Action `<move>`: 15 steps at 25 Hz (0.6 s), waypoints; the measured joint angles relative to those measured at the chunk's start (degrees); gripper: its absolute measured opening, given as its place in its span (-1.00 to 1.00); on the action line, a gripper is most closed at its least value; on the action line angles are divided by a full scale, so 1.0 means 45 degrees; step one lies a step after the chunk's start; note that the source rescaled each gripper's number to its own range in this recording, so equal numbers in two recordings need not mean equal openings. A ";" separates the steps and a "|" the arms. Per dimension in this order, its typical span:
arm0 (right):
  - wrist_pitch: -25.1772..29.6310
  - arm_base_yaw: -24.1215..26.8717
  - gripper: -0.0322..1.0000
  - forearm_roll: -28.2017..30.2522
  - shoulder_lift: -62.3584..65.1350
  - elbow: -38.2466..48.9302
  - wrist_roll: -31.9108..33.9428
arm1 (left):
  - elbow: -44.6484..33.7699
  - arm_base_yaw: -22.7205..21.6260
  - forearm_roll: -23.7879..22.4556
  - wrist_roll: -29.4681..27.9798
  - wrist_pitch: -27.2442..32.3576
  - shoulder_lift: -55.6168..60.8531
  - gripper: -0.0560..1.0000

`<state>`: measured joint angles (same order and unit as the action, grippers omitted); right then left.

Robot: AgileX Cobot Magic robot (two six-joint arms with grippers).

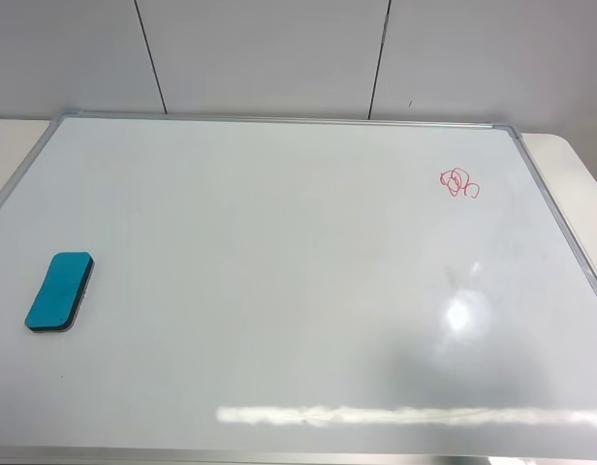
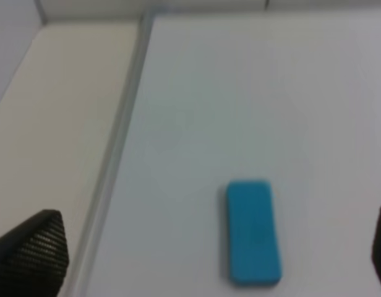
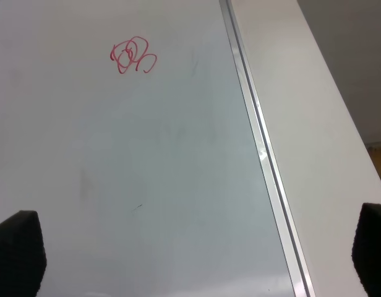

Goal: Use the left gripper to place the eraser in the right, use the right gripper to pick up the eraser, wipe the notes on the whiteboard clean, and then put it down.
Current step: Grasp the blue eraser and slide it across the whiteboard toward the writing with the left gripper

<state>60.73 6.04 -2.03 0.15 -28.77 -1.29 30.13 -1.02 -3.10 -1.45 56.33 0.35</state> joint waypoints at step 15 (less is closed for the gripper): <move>0.0000 0.0000 1.00 0.0000 0.0000 0.0000 0.0000 | -0.1035 0.0000 0.0689 0.0039 -0.3330 0.0000 1.00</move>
<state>60.73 6.04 -2.03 0.15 -28.77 -1.29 25.47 -1.02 0.00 -1.28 41.34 0.35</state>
